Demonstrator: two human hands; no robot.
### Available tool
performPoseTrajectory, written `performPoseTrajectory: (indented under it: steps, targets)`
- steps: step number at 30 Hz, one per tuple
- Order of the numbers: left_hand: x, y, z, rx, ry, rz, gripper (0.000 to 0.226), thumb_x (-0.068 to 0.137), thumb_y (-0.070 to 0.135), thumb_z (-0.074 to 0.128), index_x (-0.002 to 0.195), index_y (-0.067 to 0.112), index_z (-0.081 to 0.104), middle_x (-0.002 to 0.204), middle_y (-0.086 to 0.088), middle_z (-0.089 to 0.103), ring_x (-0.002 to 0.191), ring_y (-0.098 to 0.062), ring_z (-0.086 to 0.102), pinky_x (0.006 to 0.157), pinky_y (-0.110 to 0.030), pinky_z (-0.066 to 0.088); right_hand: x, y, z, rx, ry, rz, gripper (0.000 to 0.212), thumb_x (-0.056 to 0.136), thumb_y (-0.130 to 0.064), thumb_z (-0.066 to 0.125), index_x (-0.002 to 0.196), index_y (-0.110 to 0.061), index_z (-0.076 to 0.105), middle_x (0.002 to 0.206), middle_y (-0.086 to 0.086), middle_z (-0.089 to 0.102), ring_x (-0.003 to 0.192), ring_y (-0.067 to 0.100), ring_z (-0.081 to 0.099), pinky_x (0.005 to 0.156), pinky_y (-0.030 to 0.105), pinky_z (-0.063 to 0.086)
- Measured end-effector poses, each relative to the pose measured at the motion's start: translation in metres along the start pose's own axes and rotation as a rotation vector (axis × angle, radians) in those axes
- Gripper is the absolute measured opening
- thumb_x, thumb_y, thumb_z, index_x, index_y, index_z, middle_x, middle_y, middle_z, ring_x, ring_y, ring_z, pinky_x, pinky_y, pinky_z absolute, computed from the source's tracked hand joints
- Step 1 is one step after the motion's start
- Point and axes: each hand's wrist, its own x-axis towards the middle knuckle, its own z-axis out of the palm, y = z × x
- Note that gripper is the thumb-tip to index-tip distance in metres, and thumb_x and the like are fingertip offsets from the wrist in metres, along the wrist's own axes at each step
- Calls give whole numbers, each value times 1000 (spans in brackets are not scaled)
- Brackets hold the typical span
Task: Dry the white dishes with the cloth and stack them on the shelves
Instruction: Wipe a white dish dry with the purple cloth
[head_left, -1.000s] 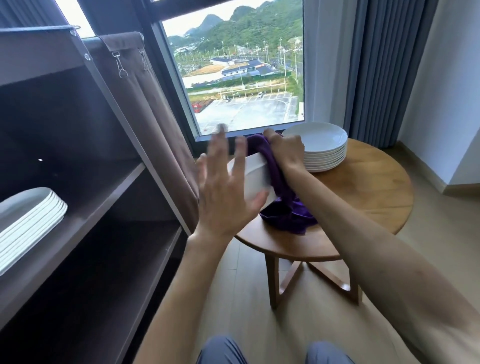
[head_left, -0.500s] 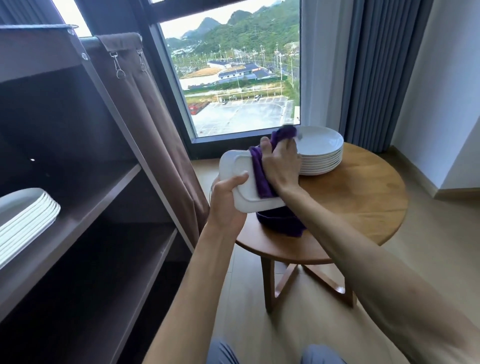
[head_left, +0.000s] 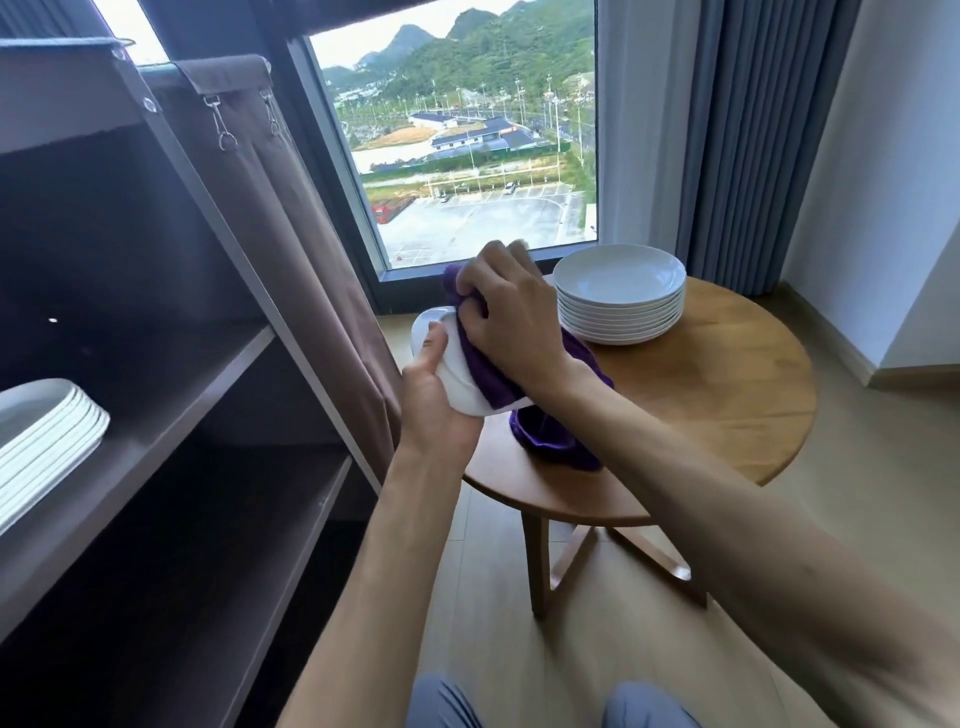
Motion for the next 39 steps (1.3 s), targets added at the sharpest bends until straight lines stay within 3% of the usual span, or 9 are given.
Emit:
performPoseTrajectory:
  steps: [3,6,16,19,23,27,30,33,39]
  targets:
    - [2,0,1,-54,3,-17,46,107,32,42,145,9,54,123,-16,69,117,-30,65,103,-45,50,0,10,3,-86,-107,-87,13,87,-12,64,89,-6,76,128,13,64,127,36,52,98,53,44]
    - [3,-3,-2,-148,-18,10,46,106,27,44,147,7,51,137,-20,62,135,-35,54,116,-50,40,-4,21,-3,126,-525,-43,44,101,-39,50,132,-13,66,153,7,48,148,24,33,122,44,24]
    - [1,-7,-9,-84,-13,130,47,81,4,42,123,10,63,111,-17,66,104,-36,62,101,-56,49,-3,72,-3,18,-519,466,44,103,-50,41,135,-26,59,134,7,61,123,29,55,102,44,43]
    - [1,-6,-8,-94,12,199,50,75,6,46,120,15,65,111,-15,65,107,-35,61,103,-60,46,-12,73,-6,581,-263,890,38,94,-51,49,91,-20,70,93,6,69,89,26,62,89,44,50]
    - [7,-20,12,-33,150,198,46,73,4,47,113,11,67,109,-17,63,104,-36,58,108,-64,42,-26,65,2,1169,223,1241,26,94,-35,66,91,-10,60,83,13,56,75,27,55,72,40,46]
    - [9,-18,-9,461,312,364,94,60,12,59,152,19,41,124,-7,60,104,-19,62,79,-27,57,-11,76,-15,988,235,1161,29,95,-22,66,72,-10,56,66,6,48,62,20,47,62,33,42]
    - [25,0,-27,867,262,491,83,69,29,61,150,18,45,124,-5,62,100,-5,61,62,-7,48,4,76,-24,802,-13,982,23,95,-21,66,81,-4,60,74,12,47,68,24,43,66,36,38]
    - [35,9,-21,1113,128,284,61,74,50,70,125,20,59,109,-1,69,93,-12,67,67,-24,53,11,62,-20,690,-293,890,25,91,-27,69,77,-9,58,73,10,46,67,23,43,65,35,38]
    - [47,-18,-26,451,427,67,43,76,18,87,110,-1,68,99,-20,76,88,-37,74,74,-55,63,9,58,-4,325,-184,824,35,93,-35,59,70,-8,60,68,5,61,69,23,57,69,39,46]
